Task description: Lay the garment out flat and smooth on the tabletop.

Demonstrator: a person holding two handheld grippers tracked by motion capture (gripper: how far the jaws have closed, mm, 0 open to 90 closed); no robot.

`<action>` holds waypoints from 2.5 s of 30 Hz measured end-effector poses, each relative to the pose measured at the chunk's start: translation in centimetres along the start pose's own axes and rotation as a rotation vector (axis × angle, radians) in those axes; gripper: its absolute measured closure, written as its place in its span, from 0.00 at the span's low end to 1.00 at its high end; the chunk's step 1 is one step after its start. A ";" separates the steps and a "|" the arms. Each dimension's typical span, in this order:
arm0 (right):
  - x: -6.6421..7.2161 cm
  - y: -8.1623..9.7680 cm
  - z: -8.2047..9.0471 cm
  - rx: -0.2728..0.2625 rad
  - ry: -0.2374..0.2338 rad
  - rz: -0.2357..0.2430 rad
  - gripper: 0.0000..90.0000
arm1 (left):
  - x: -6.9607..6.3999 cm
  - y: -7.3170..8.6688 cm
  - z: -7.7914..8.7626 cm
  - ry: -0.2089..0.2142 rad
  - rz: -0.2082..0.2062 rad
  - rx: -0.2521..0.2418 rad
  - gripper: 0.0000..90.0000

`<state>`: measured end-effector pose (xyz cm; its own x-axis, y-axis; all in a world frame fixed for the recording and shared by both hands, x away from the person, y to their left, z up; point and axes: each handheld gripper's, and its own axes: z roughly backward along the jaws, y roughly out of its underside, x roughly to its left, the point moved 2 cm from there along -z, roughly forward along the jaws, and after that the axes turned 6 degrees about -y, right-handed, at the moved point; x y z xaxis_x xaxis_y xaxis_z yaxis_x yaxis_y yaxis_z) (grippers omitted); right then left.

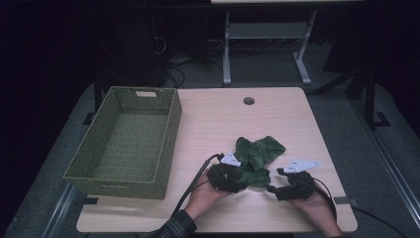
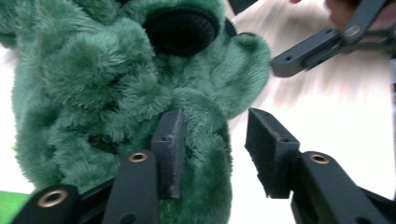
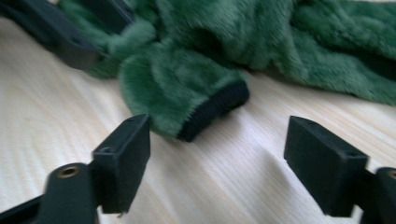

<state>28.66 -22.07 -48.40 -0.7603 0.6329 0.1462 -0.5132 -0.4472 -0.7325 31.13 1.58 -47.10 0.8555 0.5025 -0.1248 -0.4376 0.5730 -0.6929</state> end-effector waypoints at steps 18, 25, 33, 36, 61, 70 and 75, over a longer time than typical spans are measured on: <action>0.8 -0.5 -0.5 0.011 -0.081 0.020 0.87 | 0.7 -0.1 0.6 0.019 0.018 -0.026 0.98; 0.4 -0.6 0.8 -0.015 -0.038 0.023 0.90 | 1.1 -1.0 3.7 0.027 0.025 -0.088 0.98; -0.5 -0.1 2.7 -0.032 0.028 0.017 0.90 | 2.4 0.6 6.4 -0.029 0.029 -0.081 0.99; -0.7 0.3 3.1 -0.031 0.041 0.003 0.90 | 3.1 1.7 6.7 -0.041 0.055 -0.061 0.99; -1.1 1.0 4.7 -0.066 0.052 -0.033 0.82 | 4.0 1.4 10.3 -0.113 0.116 -0.133 0.93; 0.0 0.2 3.4 -0.032 -0.003 0.011 0.98 | 1.5 1.8 7.2 -0.026 0.061 -0.031 1.00; 0.0 0.2 2.7 -0.003 -0.015 0.016 0.98 | 1.9 2.7 5.6 -0.068 0.040 0.040 1.00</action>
<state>27.51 -23.84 -46.77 -0.7744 0.6160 0.1444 -0.4998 -0.4557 -0.7366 30.02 7.64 -45.22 0.8171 0.5674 -0.1019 -0.4826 0.5767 -0.6591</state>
